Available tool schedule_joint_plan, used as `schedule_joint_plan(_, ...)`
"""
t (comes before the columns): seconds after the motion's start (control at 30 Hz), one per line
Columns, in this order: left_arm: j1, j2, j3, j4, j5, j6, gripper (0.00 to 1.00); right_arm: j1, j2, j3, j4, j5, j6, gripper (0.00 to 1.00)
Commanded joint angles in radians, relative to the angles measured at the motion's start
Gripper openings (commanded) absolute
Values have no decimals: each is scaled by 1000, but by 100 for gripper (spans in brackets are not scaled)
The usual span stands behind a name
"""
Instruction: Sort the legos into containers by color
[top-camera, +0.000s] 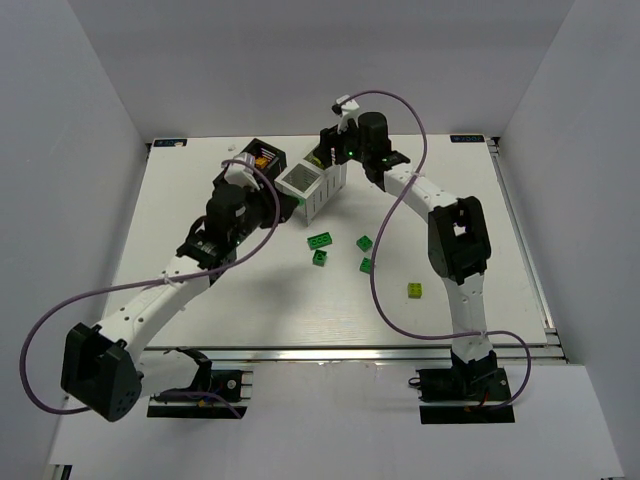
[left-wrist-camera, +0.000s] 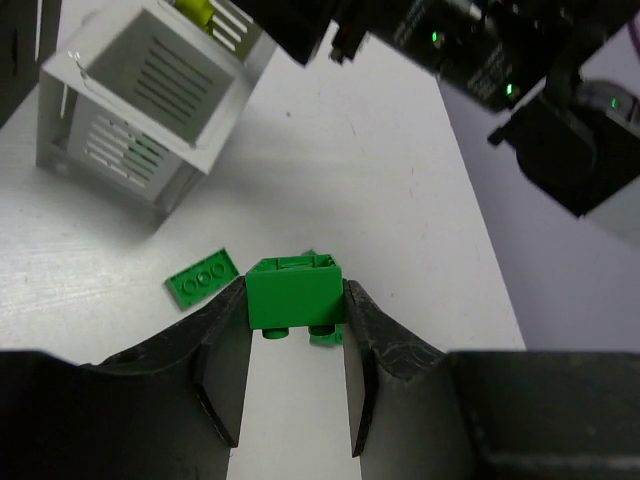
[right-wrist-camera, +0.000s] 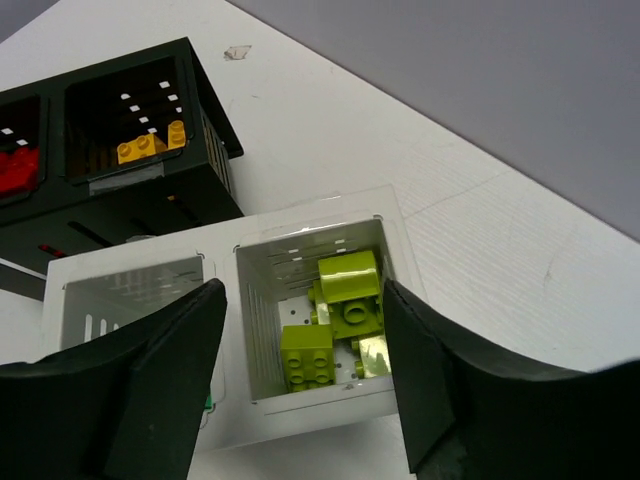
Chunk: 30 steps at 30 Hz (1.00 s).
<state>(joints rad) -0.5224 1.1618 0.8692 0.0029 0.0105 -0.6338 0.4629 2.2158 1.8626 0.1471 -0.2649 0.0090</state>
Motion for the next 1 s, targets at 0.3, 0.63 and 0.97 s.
schedule_joint_plan(0.3,97,343,416,-219,29,14,0,-189,-284,-127,22,-554,-129,71)
schedule_joint_plan(0.63,108,598,654,-330,-63,20,0,-262,-645,-549,-182,-688,-352,0)
schedule_joint_plan(0.97,108,716,755,-350,-92,37,3,-267,-834,-779,-248,-646,-408,0)
